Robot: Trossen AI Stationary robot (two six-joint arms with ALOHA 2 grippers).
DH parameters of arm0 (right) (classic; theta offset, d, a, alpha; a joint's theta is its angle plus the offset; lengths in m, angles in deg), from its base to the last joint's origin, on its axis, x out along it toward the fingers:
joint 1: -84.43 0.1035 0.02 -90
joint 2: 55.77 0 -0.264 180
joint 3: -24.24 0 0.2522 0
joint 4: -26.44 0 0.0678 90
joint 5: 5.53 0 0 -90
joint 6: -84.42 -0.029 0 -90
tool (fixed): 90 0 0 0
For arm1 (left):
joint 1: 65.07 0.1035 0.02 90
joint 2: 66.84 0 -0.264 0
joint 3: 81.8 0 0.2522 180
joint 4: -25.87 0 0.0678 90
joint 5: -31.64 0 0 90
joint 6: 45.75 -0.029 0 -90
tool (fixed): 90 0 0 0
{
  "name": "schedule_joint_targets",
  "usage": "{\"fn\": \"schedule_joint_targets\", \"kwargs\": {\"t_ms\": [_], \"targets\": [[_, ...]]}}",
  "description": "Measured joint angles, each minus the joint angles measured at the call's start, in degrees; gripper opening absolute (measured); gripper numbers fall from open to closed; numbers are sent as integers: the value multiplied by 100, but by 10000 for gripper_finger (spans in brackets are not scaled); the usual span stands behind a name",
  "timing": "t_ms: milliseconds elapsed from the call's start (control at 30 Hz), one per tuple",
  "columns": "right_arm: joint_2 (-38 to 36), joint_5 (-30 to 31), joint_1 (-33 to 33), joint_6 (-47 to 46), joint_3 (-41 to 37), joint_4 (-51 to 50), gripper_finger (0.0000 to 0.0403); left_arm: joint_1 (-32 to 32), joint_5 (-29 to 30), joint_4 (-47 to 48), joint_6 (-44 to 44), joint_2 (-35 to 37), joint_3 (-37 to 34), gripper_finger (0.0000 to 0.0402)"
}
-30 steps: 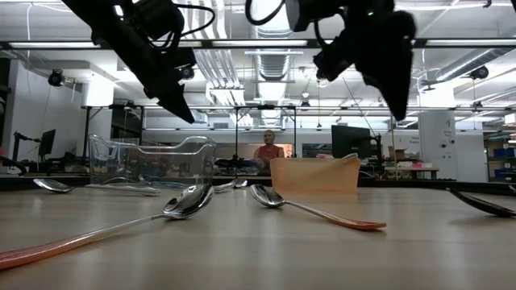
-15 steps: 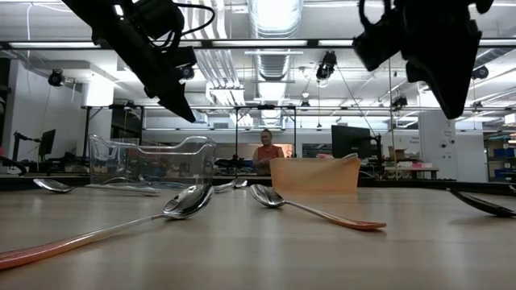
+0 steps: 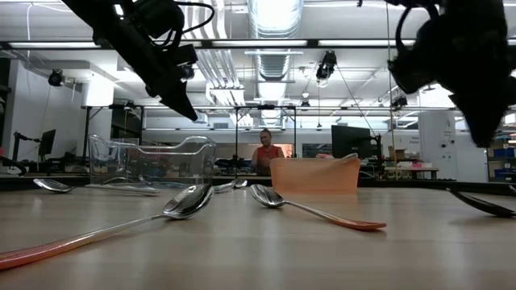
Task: Sort silverware by color (type)
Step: Put the blue spoon into the transparent bin
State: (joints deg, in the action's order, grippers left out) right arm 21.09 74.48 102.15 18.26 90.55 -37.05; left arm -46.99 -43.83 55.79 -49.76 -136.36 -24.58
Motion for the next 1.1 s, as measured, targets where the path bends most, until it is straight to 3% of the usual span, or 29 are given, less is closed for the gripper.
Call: {"fn": "schedule_joint_targets", "kwargs": {"t_ms": [167,467,867,1100], "targets": [[45,-352,332,-541,-99,233,108,0,-2,0,-7,0,0,23],[387,-155,1188,-1299,-152,489,174,0,-2,-257,-17,0,2,23],[1437,-223,1433,-1081,-146,1114,177,0,-4,-418,-17,0,2,23],[1624,-243,1425,-880,-136,1084,152,0,-4,-440,-17,2,2,23]]}}
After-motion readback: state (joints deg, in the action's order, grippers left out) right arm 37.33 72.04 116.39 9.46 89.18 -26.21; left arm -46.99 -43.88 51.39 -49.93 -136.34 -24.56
